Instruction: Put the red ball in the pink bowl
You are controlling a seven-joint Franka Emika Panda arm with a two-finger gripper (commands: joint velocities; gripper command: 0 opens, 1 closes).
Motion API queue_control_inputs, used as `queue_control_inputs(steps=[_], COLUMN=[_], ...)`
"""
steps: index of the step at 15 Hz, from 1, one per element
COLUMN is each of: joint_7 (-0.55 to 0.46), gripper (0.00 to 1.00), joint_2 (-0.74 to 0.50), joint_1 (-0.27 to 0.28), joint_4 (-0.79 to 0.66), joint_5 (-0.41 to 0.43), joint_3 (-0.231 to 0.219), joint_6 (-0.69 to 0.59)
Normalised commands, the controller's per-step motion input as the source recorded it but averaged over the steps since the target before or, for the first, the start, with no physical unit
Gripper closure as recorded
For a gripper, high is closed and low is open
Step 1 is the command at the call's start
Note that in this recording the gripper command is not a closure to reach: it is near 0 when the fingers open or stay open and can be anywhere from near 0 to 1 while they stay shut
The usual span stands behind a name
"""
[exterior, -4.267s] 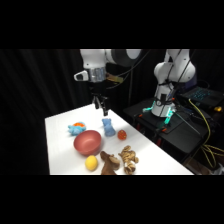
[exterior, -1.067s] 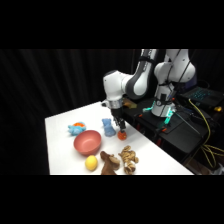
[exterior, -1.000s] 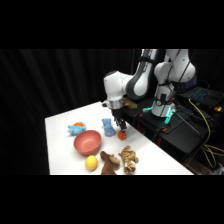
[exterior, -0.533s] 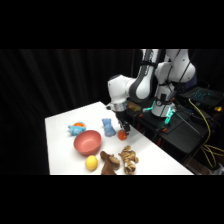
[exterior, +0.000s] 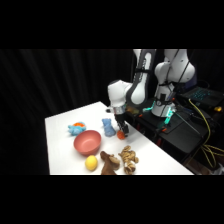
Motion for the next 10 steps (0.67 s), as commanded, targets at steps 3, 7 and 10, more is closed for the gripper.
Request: queue_control_inputs(steps=[3,7,10], joint_7=[-0.32,-0.21,-0.17], gripper=[0.0,1.0,1.0], joint_2=[0.19,0.11,0.08], joint_1=[-0.259,-0.176,-0.124], joint_4=[0.14,0.1,0.09], joint_5=[0.207,0.155,0.132], joint_3=[0.221,0.208,0.161], joint_6=[0.15,0.11,0.11])
